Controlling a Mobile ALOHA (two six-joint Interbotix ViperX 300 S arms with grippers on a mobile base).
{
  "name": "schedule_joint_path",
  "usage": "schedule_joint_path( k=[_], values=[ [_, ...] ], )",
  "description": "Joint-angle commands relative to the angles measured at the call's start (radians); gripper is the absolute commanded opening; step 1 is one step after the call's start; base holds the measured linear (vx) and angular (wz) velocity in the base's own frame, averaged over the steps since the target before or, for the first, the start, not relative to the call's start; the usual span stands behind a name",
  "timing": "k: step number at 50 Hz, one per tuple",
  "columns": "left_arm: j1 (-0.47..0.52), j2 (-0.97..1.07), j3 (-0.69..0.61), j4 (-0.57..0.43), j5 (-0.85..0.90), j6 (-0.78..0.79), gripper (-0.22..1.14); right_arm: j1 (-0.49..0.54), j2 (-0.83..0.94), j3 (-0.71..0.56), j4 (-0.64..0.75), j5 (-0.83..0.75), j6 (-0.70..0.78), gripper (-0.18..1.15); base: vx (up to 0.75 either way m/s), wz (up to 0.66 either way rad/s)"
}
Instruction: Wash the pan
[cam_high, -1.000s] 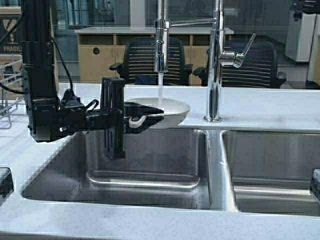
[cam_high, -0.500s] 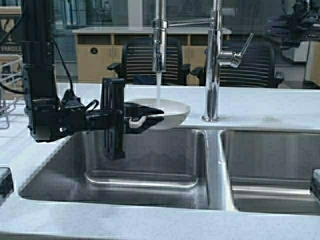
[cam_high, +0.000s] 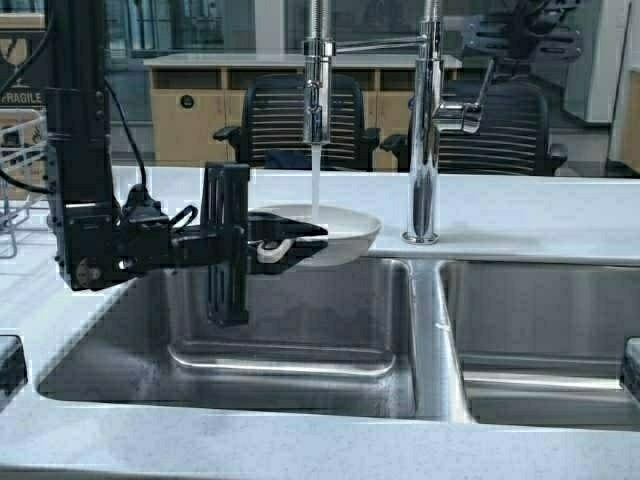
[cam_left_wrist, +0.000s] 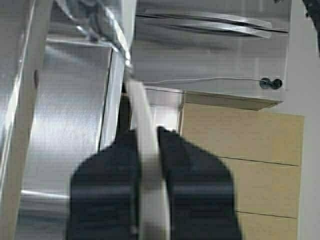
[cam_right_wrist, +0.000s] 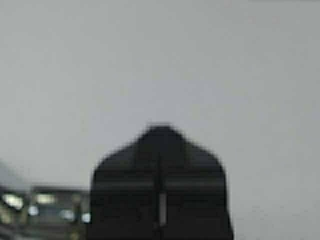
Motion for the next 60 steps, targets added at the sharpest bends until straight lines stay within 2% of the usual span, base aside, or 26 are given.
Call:
schedule_joint_path(
  k=[1, 13, 21, 28, 35, 42, 46, 52, 56, 60],
  values=[
    [-0.002, -0.014, -0.015, 0.0, -0.031, 0.018, 0.03, 0.048, -0.034, -0.046, -0.003, 0.023, -0.005, 0.05, 0.0, 0.0],
    [-0.002, 0.032, -0.063, 0.0, -0.118, 0.051, 0.03, 0.034, -0.103, -0.029, -0.006, 0.035, -0.035, 0.05, 0.0, 0.0],
    [-0.002, 0.072, -0.114, 0.0, -0.144, 0.175, 0.03, -0.025, -0.224, 0.035, -0.006, 0.023, -0.038, 0.05, 0.0, 0.0],
    [-0.002, 0.061, -0.107, -0.043, -0.133, 0.296, 0.03, -0.066, -0.356, 0.149, -0.006, 0.017, -0.035, 0.05, 0.0, 0.0],
    [-0.002, 0.015, -0.044, -0.155, -0.069, 0.288, 0.03, -0.075, -0.477, 0.29, -0.002, -0.031, -0.031, 0.05, 0.0, 0.0],
    [-0.002, -0.064, 0.038, -0.198, 0.101, 0.238, 0.03, -0.075, -0.575, 0.439, 0.015, -0.077, -0.003, 0.05, 0.0, 0.0],
    [-0.002, -0.1, 0.069, -0.183, 0.169, 0.186, 0.03, -0.075, -0.615, 0.509, 0.031, -0.087, 0.023, 0.05, 0.0, 0.0],
    [-0.002, -0.091, 0.072, -0.098, 0.152, 0.087, 0.03, -0.067, -0.675, 0.604, 0.049, -0.091, 0.049, 0.05, 0.0, 0.0],
    [-0.002, -0.054, 0.046, -0.032, 0.074, 0.051, 0.03, -0.054, -0.715, 0.661, 0.051, -0.092, 0.058, 0.05, 0.0, 0.0],
    [-0.003, 0.002, 0.009, 0.011, -0.077, 0.057, 0.03, -0.044, -0.759, 0.712, 0.051, -0.094, 0.057, 0.05, 0.0, 0.0]
  ],
)
